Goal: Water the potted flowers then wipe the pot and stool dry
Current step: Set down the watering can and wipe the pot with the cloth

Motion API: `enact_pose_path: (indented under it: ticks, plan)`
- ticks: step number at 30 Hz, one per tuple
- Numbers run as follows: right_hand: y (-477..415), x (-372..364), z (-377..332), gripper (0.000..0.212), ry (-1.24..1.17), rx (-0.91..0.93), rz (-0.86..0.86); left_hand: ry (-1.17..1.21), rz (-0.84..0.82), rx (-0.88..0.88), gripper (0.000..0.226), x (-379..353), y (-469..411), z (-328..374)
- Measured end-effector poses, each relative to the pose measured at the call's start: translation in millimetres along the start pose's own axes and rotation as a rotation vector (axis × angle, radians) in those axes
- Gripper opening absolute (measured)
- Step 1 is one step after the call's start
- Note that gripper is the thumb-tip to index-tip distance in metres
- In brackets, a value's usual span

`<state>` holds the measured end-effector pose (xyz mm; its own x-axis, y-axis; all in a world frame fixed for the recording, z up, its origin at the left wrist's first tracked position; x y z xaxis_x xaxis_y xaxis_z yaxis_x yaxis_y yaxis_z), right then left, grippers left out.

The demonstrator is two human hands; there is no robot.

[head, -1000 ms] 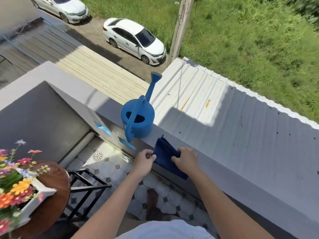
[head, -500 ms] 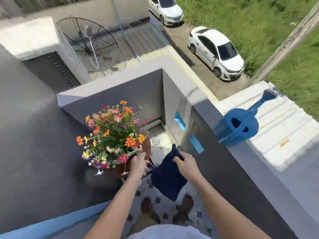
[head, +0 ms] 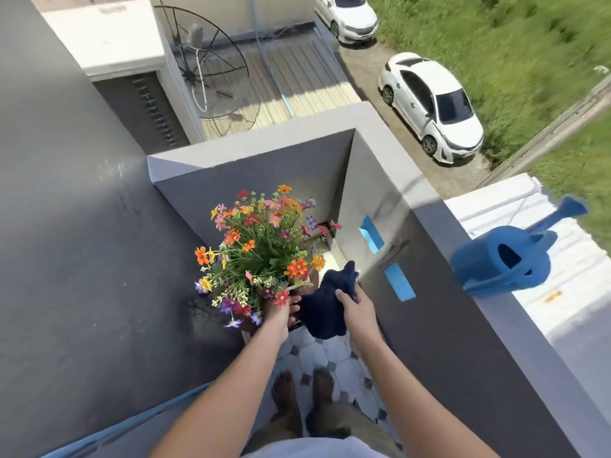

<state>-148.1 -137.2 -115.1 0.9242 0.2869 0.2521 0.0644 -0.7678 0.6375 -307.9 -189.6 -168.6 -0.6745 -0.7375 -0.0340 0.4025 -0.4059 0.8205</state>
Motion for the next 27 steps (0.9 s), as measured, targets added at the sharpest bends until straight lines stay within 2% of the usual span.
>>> enact_pose_path:
  ticks: [5, 11, 16, 20, 23, 27]
  plan:
    - [-2.6, -0.1, -1.0, 0.021, -0.081, 0.001, -0.053, 0.09, -0.018, 0.036, 0.044, -8.6, 4.8, 2.3]
    - [-6.6, 7.6, -7.0, 0.021, -0.148, 0.029, -0.121, 0.152, 0.039, -0.068, 0.033, 8.5, 16.1, 42.6]
    - [4.3, -1.0, -16.7, 0.017, -0.206, 0.085, -0.224, 0.223, -0.041, -0.068, 0.033, 2.3, 54.2, 63.7]
    - [18.0, -4.1, -48.2, 0.018, -0.198, 0.296, -0.276, 0.246, -0.08, -0.098, 0.026, -4.4, 100.1, 83.6]
    - [26.5, 5.1, -94.4, 0.034, -0.075, 0.51, -0.189, 0.212, -0.151, -0.138, 0.024, -11.4, 130.2, 102.6]
    - [23.2, 22.5, -156.6, 0.027, -0.054, 0.654, -0.029, 0.213, -0.241, -0.144, 0.023, -17.2, 156.3, 129.8]
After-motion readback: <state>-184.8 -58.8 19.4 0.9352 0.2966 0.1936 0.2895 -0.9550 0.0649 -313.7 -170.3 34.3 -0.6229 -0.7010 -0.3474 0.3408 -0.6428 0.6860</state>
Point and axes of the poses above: each hand's wrist, its own y-axis away from the middle knuckle, its own x-axis out of the back of the hand, z = x × y, the point moved 5 cm from there along -y, towards the middle knuckle, and after that the axes turned 11 degrees about y, right-handed, at the moved point
